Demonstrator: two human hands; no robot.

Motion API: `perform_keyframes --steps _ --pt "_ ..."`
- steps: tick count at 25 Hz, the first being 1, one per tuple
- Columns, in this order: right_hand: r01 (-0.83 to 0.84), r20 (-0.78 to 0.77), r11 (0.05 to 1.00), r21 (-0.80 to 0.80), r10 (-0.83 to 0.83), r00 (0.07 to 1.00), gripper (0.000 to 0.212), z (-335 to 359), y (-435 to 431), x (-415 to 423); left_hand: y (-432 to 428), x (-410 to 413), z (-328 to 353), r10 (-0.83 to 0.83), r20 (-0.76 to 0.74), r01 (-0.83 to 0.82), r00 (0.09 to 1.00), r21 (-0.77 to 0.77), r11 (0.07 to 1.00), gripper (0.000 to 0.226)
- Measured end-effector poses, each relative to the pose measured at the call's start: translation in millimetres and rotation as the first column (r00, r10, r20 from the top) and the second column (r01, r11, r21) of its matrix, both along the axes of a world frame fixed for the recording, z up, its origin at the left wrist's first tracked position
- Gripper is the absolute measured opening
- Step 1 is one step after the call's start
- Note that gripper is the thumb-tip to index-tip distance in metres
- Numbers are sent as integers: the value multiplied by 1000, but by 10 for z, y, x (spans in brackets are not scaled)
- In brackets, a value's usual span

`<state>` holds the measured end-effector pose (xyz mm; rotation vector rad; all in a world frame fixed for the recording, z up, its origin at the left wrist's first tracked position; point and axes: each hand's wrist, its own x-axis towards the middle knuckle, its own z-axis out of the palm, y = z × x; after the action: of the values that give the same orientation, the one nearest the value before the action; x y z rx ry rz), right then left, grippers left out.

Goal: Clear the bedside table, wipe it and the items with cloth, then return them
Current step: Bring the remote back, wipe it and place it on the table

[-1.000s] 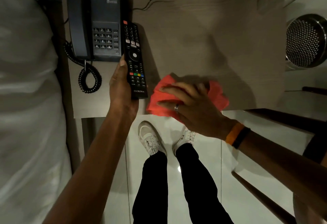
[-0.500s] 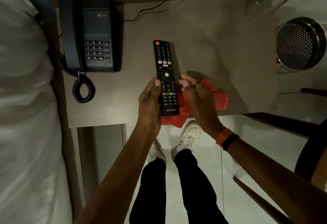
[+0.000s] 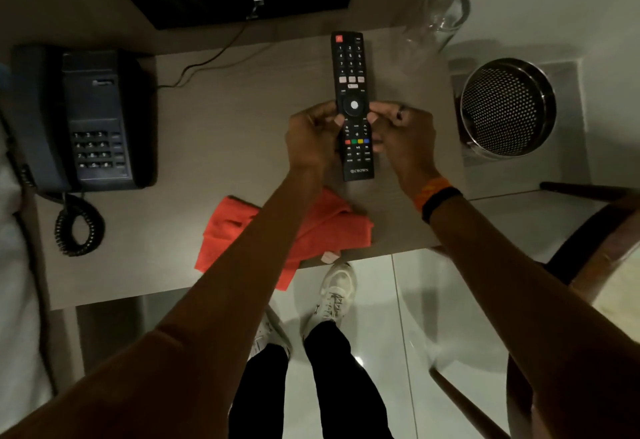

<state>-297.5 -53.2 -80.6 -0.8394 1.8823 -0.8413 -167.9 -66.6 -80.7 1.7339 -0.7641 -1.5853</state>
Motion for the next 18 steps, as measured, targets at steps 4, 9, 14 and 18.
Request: perform_keyframes --steps 4,9,14,18 --pt "-30 -15 998 48 31 999 29 -196 -108 -148 -155 -180 -214 -23 115 13 993 83 996 21" --pt "-11 -52 999 33 13 999 26 -292 -102 -156 -114 -210 -277 -18 223 12 975 29 999 19" --pt "-34 -109 999 -4 34 993 23 -320 -87 -127 -111 -191 -284 -4 257 3 966 2 1000 15" --pt "-12 -288 993 -118 -23 957 21 -249 44 -100 9 20 -176 -44 239 57 970 -48 997 23"
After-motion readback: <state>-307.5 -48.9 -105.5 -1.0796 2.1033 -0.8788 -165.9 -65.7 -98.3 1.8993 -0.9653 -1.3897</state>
